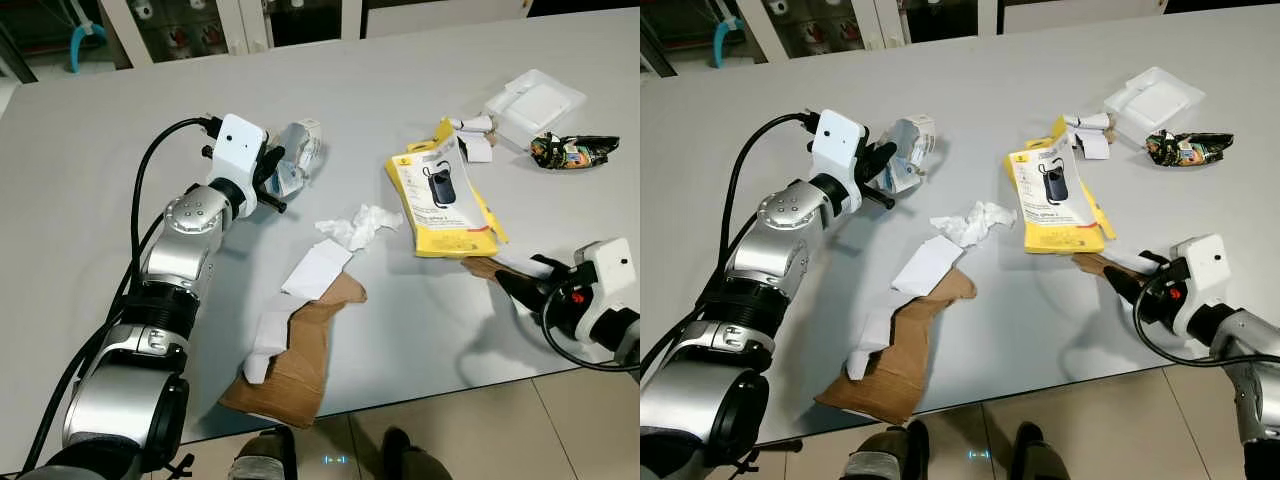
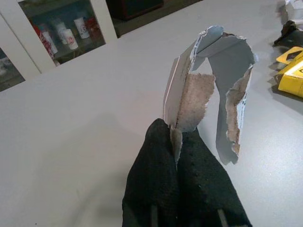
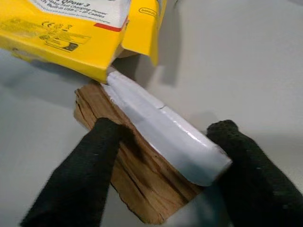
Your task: Picking trash to rubbish bin
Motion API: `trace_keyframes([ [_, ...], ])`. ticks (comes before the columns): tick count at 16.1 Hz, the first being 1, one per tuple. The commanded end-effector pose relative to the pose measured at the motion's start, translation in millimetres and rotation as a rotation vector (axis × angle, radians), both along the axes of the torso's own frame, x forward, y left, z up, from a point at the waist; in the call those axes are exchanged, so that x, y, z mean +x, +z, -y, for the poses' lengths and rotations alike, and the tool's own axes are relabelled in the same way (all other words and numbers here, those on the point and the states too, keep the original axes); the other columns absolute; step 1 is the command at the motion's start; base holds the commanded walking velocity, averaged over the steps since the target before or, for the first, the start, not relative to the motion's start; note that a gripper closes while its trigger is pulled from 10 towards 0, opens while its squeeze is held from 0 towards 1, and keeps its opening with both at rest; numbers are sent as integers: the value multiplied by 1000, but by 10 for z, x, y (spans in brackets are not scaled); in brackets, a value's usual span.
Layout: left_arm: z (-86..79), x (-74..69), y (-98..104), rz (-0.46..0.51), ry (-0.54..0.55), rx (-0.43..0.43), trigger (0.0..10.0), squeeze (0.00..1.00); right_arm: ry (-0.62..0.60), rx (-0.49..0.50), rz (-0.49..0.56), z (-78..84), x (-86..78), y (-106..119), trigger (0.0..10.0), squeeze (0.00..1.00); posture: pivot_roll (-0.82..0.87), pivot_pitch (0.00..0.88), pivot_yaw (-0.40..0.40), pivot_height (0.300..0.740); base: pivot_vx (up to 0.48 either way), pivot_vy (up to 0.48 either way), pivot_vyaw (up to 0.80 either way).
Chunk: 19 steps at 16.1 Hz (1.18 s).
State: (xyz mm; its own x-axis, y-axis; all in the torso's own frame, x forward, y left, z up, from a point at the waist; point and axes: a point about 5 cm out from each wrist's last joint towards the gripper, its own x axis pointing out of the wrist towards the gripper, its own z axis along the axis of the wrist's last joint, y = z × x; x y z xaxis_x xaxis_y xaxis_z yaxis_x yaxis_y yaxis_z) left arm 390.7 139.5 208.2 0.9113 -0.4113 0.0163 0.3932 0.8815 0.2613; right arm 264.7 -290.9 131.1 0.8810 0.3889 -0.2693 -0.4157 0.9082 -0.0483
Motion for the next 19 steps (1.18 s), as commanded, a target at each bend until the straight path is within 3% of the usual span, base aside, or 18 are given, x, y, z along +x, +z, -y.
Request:
trace_keyframes([
  [1,-33,-31,-195,-84,0,31,10000,0,42,42,-167,-100,-137,-358,0,0,228,277,88,740,0,0,0],
  [13,-27,-40,-195,-86,2,31,10000,0,37,34,-147,-135,-117,-385,0,0,235,272,82,740,0,0,0],
  [16,-23,-39,-188,-81,10,22,10000,0,-7,39,-91,-164,-94,-342,0,0,233,261,73,740,0,0,0],
  [19,7,-71,-230,-82,9,5,10000,0,-61,1,60,-321,-60,-194,0,0,219,226,53,740,0,0,0],
])
